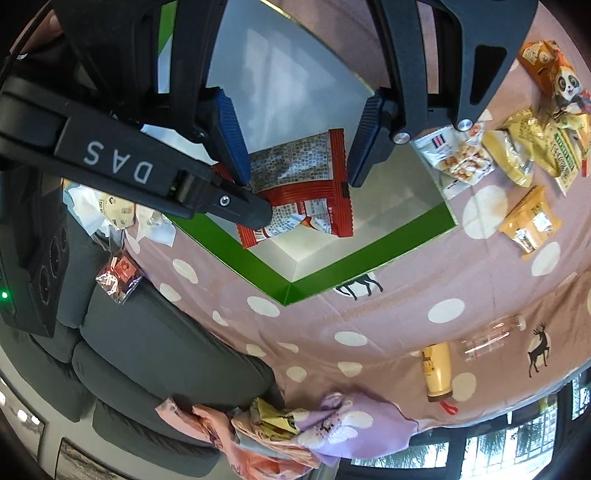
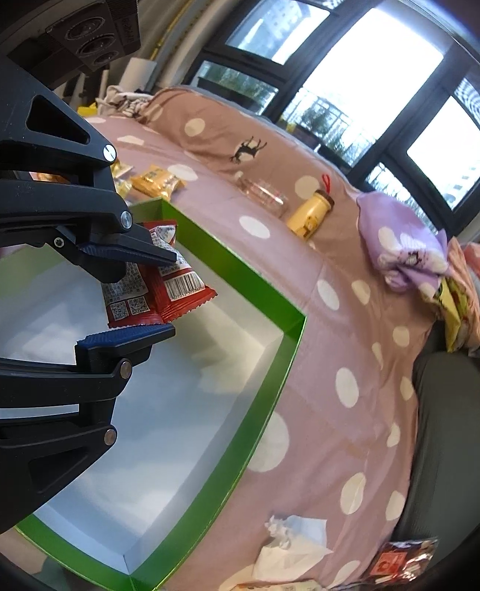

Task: Organize snacks
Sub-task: 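Carry the wafer packet with the right tool over the green box, then lower the wafer packet into the box and open the right tool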

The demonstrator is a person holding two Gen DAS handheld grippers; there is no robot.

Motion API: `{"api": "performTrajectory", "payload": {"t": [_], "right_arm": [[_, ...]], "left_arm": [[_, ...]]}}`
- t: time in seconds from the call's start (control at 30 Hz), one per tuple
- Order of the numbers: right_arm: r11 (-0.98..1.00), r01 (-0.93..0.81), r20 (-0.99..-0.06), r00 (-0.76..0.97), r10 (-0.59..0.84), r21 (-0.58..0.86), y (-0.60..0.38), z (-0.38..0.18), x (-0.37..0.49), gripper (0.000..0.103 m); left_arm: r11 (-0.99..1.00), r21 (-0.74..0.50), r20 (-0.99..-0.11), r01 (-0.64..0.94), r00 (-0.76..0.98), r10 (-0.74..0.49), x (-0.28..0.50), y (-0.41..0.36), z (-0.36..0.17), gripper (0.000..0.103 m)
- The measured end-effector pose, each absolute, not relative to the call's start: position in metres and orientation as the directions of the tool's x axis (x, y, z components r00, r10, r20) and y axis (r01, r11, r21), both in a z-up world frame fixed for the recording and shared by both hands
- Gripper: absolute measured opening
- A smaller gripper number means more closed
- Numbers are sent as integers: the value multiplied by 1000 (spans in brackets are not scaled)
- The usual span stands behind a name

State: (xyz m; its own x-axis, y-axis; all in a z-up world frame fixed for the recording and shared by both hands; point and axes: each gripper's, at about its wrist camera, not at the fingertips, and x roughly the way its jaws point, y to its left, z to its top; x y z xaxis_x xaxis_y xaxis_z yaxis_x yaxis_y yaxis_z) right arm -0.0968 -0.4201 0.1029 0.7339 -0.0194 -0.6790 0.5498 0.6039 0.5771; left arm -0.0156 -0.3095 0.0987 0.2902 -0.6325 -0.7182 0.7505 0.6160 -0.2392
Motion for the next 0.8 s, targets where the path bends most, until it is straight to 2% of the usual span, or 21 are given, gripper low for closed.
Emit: {"api": "performTrajectory", "payload": {"t": [0.8], "right_arm": [[563,640,-762,647,-27,523,-433,80,-92,35]], "left_arm": [[612,-276,-768,741,213,-604,-11,-328,73,54]]}}
